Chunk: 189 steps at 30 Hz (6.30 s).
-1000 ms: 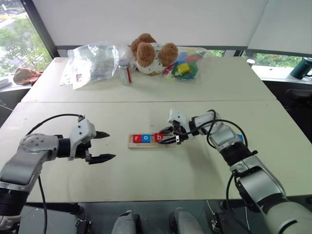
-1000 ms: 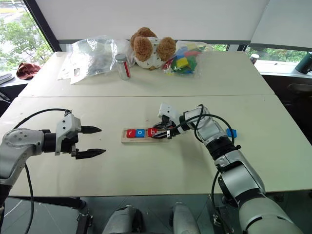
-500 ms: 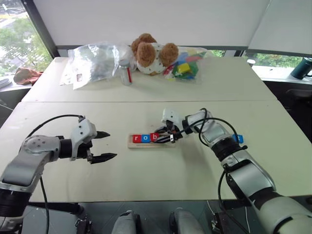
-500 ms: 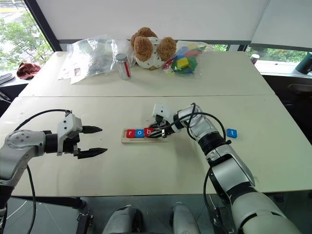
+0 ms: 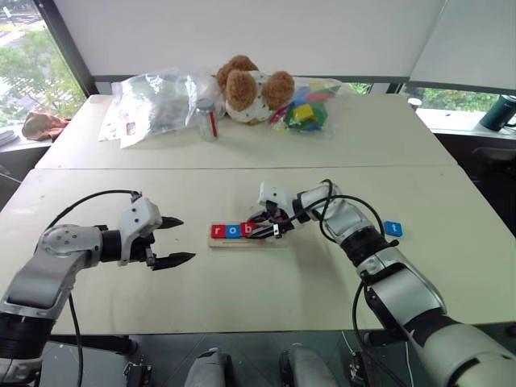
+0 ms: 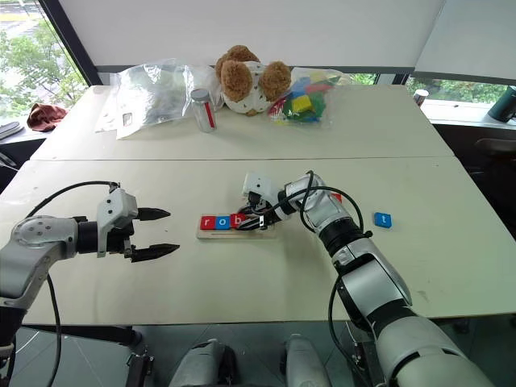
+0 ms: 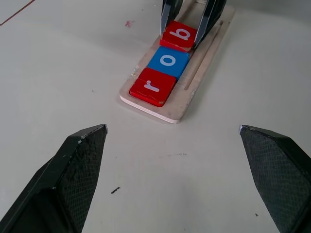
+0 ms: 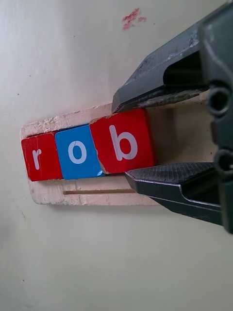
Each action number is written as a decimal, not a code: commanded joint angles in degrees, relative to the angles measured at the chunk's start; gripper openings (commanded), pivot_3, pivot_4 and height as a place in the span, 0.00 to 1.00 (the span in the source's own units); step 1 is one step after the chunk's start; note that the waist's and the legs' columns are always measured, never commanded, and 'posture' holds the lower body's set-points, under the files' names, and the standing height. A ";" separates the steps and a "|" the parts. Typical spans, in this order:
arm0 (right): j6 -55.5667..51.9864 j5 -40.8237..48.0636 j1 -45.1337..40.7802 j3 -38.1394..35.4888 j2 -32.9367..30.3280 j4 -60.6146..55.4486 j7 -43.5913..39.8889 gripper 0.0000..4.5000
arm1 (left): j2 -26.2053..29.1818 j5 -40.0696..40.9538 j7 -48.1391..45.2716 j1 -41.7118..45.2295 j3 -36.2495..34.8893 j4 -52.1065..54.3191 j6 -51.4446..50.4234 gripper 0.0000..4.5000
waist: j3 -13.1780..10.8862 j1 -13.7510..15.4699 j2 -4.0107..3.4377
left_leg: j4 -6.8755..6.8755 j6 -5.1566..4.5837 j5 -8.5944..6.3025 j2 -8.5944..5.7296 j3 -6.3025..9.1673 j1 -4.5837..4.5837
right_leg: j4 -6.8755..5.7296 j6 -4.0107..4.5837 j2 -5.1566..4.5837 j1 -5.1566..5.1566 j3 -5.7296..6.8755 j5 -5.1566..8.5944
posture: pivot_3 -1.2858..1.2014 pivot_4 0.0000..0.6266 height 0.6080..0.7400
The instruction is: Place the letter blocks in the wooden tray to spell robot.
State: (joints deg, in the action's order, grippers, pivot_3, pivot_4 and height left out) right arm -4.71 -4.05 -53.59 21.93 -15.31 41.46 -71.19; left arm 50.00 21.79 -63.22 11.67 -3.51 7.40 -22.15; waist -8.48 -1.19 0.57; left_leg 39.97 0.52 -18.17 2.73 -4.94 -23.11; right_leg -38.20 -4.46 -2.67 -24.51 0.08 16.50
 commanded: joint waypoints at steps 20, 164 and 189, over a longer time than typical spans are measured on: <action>-3.92 0.09 -1.03 -0.50 0.56 -3.24 0.12 0.37 | -1.55 -2.11 0.28 3.20 0.67 -2.35 2.70 1.00 | 0.00 0.01 0.00 | 0.00 0.02 0.01 0.00 0.00 0.00 | -0.01 0.00 0.00 0.00 0.01 0.00 | 0.52 0.24 1.00; 2.25 13.81 29.92 -17.31 -30.61 -25.90 -0.95 0.98 | -3.63 -0.83 -6.97 13.70 9.01 1.25 -2.37 1.00 | -0.07 0.00 -0.06 | 0.00 -0.46 -0.25 -0.10 0.17 0.02 | 0.21 -0.13 0.14 0.15 -0.18 -0.02 | 0.52 0.24 1.00; -4.61 11.55 15.78 -10.34 -21.04 -25.87 -2.34 0.25 | 1.65 -0.72 -6.15 9.99 5.03 1.81 -3.51 1.00 | -0.10 0.10 -0.11 | 0.02 -0.20 -0.11 -0.01 0.11 0.14 | 0.01 -0.12 0.18 0.14 -0.25 -0.02 | 0.52 0.24 1.00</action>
State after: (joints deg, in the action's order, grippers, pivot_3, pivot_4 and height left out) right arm -9.00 8.71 -36.06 10.49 -36.98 17.15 -74.00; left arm 50.34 20.91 -68.30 22.13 3.50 9.16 -27.12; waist -8.58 -1.09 0.46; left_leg 39.98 0.31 -18.28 2.72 -4.82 -22.97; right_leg -38.19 -4.57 -2.48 -24.37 -0.16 16.49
